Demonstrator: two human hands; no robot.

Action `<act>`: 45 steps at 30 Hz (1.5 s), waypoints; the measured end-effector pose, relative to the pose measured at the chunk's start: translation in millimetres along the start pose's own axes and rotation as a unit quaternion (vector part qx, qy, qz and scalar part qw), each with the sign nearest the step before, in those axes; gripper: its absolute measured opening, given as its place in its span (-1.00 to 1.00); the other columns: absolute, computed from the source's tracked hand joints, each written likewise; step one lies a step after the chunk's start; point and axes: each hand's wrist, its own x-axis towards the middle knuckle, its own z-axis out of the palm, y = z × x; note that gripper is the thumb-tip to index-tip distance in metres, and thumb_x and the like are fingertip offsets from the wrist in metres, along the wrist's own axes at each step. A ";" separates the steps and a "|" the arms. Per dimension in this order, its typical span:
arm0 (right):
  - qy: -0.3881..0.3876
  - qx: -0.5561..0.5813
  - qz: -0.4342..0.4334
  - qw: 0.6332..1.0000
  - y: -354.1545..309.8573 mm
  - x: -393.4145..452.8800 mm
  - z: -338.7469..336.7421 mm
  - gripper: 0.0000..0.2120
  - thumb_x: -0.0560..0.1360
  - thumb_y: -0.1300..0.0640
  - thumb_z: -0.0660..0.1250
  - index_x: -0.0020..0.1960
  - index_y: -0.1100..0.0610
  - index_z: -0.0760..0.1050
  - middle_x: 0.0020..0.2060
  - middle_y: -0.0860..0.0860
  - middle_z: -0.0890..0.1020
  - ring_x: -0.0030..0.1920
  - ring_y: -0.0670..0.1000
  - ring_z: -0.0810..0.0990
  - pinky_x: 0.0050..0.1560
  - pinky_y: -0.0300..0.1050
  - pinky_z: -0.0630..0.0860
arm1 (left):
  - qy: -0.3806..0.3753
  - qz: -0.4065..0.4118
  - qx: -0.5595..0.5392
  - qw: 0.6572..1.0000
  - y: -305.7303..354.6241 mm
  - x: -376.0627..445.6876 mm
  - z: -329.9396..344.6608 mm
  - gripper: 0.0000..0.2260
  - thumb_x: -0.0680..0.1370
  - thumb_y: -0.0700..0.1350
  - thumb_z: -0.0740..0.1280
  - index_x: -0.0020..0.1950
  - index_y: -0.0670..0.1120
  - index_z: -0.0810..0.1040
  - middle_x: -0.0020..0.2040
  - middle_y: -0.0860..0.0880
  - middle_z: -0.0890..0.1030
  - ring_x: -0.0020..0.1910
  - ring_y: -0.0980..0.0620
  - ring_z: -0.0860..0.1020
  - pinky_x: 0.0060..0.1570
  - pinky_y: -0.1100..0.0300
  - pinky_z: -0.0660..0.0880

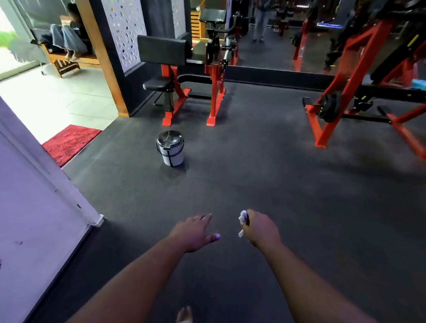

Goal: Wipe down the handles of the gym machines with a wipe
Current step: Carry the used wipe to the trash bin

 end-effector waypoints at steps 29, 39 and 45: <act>-0.080 -0.003 -0.014 0.997 37.4 688.6 -61.0 -0.65 0.50 -0.27 -0.01 -0.11 -0.03 0.37 -0.22 -0.13 0.71 -0.23 0.02 0.65 -0.14 0.00 0.63 | -0.029 -0.062 -0.038 0.997 -94.2 598.0 -253.9 -0.18 0.57 0.46 0.13 0.69 0.03 0.07 0.65 0.01 0.20 0.60 -0.07 0.23 0.47 -0.10 0.30; -0.141 -0.059 -0.111 0.982 -10.1 904.9 -75.0 -0.66 0.51 -0.26 0.06 -0.08 -0.03 0.43 -0.16 -0.11 0.71 -0.20 0.04 0.68 -0.09 -0.02 0.62 | -0.027 -0.135 -0.086 0.987 -153.5 758.1 -306.3 -0.17 0.56 0.48 0.12 0.68 0.01 0.07 0.65 0.00 0.21 0.59 -0.09 0.26 0.44 -0.09 0.33; -0.186 -0.090 -0.136 0.969 -56.1 1028.8 -71.4 -0.74 0.54 -0.18 0.12 -0.13 -0.03 0.45 -0.25 -0.21 0.71 -0.25 -0.01 0.67 -0.11 -0.04 0.62 | -0.040 -0.180 -0.145 0.972 -217.7 853.5 -344.6 -0.18 0.57 0.46 0.12 0.68 0.02 0.08 0.65 -0.02 0.20 0.59 -0.12 0.26 0.43 -0.11 0.33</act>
